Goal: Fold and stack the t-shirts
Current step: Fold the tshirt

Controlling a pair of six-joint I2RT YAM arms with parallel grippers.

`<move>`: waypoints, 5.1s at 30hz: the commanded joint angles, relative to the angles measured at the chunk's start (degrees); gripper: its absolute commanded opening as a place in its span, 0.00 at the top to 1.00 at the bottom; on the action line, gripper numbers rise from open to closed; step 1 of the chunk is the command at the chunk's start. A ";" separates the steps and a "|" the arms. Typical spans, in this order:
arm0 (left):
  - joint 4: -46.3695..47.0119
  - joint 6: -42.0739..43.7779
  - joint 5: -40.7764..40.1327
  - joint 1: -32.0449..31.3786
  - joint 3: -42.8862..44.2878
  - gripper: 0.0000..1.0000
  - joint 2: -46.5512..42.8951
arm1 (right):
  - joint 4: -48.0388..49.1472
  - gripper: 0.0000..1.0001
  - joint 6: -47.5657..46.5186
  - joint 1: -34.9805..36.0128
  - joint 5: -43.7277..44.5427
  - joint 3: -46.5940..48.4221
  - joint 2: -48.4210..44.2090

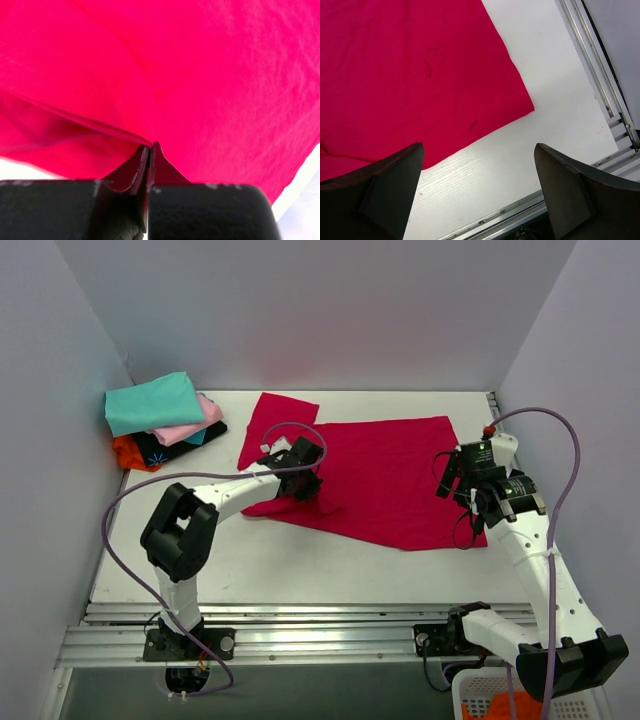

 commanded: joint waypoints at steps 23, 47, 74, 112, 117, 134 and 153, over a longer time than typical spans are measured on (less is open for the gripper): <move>-35.25 -0.74 11.43 -8.36 -10.47 0.98 -29.42 | 0.78 0.12 -1.89 0.29 -1.21 -1.60 -4.13; -54.17 -0.57 13.20 -13.12 -9.96 0.06 -36.64 | 1.05 0.11 -1.98 1.17 -1.39 -1.95 -4.75; -24.64 9.63 0.80 -1.43 -39.83 0.56 -40.76 | -0.36 0.11 -1.89 1.17 -1.39 -1.07 -3.25; -26.22 3.65 9.67 -5.38 -39.65 0.98 -24.68 | 0.26 0.10 -2.15 1.17 -1.56 -1.42 -4.48; -32.97 2.16 7.32 -6.35 -36.33 0.98 -27.40 | 0.70 0.10 -2.50 1.17 -2.09 -1.60 -4.13; -55.74 -6.63 9.23 -8.72 -32.02 0.06 -47.18 | 1.31 0.10 -2.51 1.17 -2.18 -2.04 -5.45; -28.88 17.61 6.07 9.38 -4.70 0.11 -21.72 | 8.67 0.33 -3.20 1.00 -2.35 3.67 4.82</move>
